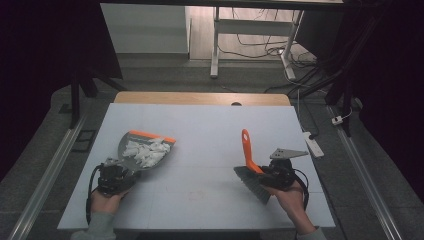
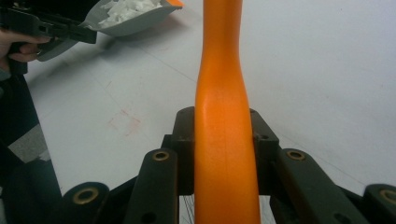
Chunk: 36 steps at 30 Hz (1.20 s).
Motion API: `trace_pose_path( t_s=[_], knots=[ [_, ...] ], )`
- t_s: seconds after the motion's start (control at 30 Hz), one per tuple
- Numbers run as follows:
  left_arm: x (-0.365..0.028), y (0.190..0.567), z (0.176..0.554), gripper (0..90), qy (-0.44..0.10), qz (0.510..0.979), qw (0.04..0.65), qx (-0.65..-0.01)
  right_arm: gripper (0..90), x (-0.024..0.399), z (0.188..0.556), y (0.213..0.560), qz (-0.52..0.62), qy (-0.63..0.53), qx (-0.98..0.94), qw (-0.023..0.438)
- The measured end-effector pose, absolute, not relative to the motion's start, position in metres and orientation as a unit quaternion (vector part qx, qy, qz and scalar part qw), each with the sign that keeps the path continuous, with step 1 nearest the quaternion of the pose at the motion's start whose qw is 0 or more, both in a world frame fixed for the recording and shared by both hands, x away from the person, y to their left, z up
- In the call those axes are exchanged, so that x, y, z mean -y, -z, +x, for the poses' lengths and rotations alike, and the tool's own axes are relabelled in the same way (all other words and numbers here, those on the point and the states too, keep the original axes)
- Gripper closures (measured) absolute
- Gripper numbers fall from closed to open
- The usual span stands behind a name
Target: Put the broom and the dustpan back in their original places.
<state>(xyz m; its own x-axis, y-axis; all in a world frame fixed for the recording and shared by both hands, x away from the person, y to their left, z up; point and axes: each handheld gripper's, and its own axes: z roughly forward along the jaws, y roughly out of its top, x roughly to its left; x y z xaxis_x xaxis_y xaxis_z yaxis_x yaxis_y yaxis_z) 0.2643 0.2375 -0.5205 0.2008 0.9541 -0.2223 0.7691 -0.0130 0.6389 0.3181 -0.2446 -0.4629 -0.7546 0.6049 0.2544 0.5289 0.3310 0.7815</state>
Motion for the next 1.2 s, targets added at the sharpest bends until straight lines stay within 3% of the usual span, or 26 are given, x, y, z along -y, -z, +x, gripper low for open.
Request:
trace_pose_path(
  t_s=[0.53,0.97,1.2],
  knots=[
    [-0.223,0.535,0.276,61.2,-0.147,0.674,0.317,-0.65,70.3,0.243,0.322,0.473,0.35,-0.432,-0.831,0.016],
    [-0.223,0.537,0.279,60.3,-0.146,0.666,0.323,-0.657,70.1,0.249,0.346,0.491,0.389,-0.398,-0.831,0.011],
    [-0.222,0.534,0.276,46.0,-0.152,0.669,0.329,-0.649,68.6,0.256,0.357,0.496,0.405,-0.388,-0.827,0.01]
  ],
)
